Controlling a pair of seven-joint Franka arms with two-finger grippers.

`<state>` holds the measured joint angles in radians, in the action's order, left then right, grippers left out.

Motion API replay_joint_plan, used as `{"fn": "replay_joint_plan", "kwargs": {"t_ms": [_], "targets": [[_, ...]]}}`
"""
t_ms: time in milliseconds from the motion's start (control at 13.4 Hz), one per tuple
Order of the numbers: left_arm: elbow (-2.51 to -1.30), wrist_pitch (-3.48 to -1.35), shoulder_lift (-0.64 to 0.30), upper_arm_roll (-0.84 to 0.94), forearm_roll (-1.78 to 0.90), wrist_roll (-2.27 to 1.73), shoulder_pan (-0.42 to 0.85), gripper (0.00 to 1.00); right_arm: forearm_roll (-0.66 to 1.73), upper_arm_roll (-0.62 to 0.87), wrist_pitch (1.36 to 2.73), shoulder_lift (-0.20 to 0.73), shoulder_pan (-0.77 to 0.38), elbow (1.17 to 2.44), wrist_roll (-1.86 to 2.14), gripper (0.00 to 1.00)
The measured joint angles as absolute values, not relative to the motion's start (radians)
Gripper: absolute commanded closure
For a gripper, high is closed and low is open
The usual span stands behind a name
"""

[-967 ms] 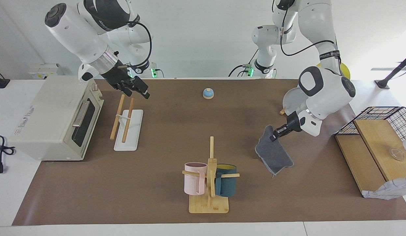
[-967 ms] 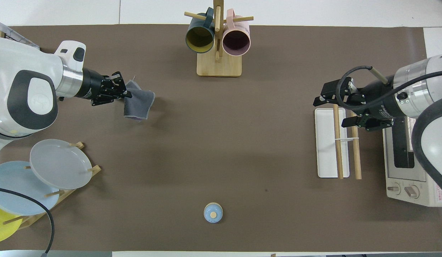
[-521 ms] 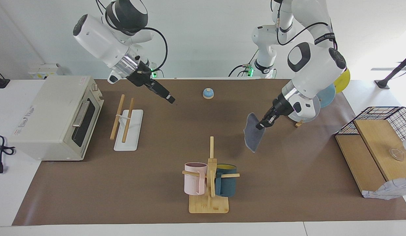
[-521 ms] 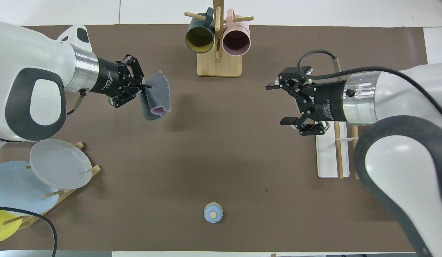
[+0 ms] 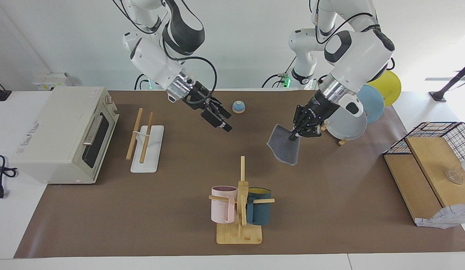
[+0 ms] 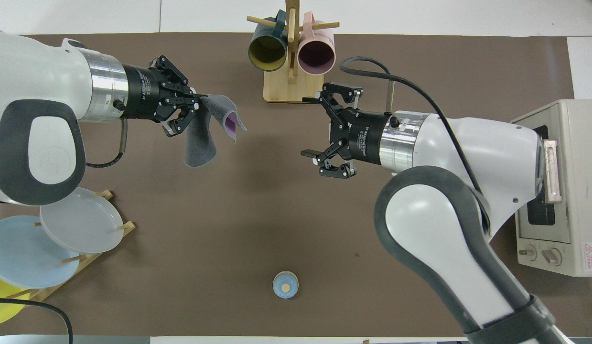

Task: Fold towel and hang on rack
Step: 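Raise the towel with the left gripper while the right gripper approaches, then grasp the hanging towel with the right gripper below the left gripper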

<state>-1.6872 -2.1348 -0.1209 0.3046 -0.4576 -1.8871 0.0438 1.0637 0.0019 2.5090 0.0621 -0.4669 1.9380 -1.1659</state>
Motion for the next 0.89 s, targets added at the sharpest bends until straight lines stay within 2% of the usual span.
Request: {"fn": "replay_joint_plan", "kwargs": {"t_ms": [372,893], "targets": [[-1.706,-2.216,-0.106,0.334,-0.474,-2.131,0.054,1.00,1.165,0.003,2.656,0.129,-0.592,1.904,-1.187,0.00],[-1.738,-2.243,-0.094,0.331,-0.492,-2.194,0.055,1.00,1.165,0.000,2.698,0.226,-0.598,1.760,-1.231,0.00]]}}
